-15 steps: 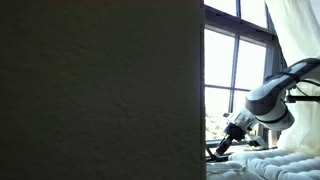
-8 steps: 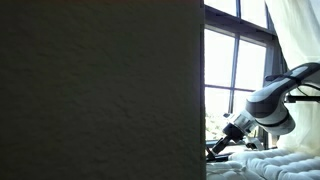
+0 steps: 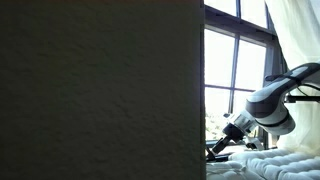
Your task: Open the slot in the window screen
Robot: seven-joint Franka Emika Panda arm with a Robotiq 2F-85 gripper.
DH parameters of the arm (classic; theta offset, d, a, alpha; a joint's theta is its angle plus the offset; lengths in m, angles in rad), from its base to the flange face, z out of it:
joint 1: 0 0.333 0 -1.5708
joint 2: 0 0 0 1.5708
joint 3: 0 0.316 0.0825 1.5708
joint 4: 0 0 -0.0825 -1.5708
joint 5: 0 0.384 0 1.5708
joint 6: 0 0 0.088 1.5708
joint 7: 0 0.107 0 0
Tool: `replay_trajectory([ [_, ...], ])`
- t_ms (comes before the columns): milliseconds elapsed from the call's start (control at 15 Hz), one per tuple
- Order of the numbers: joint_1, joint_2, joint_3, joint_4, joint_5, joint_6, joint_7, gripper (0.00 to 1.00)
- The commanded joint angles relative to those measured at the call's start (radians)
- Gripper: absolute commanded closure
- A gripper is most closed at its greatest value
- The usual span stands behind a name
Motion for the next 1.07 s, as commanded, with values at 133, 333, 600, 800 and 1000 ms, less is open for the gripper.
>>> replay_trajectory([
  [133, -0.005, 0.004, 0.005, -0.002, -0.033, 0.003, 0.028, 0.99],
  [333, -0.005, 0.004, 0.005, -0.002, -0.033, 0.003, 0.028, 0.99],
  [600, -0.004, 0.005, 0.003, 0.002, -0.039, 0.004, 0.033, 1.0],
  [800, -0.004, 0.009, 0.001, 0.008, -0.039, 0.01, 0.038, 1.0],
  [1000, 0.0, 0.011, -0.004, 0.012, -0.036, 0.033, 0.046, 1.0],
])
